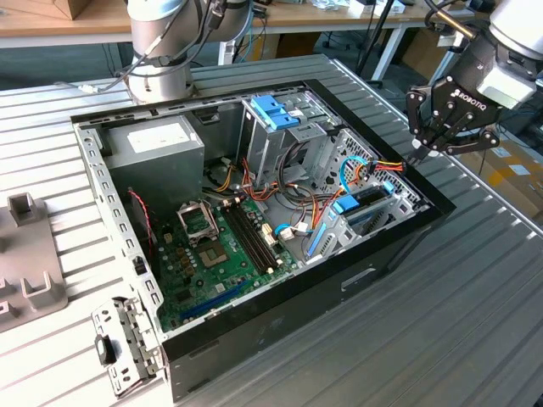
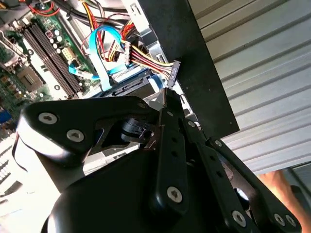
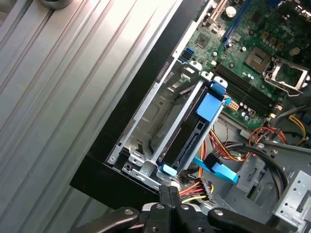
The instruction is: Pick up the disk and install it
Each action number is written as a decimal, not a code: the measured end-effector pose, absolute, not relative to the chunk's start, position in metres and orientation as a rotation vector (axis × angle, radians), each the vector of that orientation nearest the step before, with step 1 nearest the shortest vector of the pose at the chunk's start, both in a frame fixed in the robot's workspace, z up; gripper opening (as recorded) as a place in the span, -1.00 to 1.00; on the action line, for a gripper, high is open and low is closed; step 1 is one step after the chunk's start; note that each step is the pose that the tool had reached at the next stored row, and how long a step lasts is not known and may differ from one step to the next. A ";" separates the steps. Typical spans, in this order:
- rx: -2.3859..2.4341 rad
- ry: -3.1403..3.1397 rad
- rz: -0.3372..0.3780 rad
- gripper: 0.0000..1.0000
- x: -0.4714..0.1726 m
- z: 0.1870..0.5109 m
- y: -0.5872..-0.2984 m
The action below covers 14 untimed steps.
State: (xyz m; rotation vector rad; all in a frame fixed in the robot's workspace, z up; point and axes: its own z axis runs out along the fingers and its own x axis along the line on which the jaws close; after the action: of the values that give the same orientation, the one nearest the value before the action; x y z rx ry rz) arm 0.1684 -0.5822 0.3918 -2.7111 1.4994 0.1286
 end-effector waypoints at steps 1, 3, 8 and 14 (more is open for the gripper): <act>-2.718 1.487 0.129 -0.79 0.168 0.392 -0.582; -2.737 1.455 0.130 -0.79 0.168 0.392 -0.582; -2.777 1.381 0.131 -0.79 0.168 0.392 -0.582; -2.809 1.319 0.133 -0.79 0.168 0.392 -0.582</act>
State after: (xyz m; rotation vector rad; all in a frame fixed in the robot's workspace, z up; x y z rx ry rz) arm 0.1684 -0.5822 0.3917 -2.8094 1.3187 0.1328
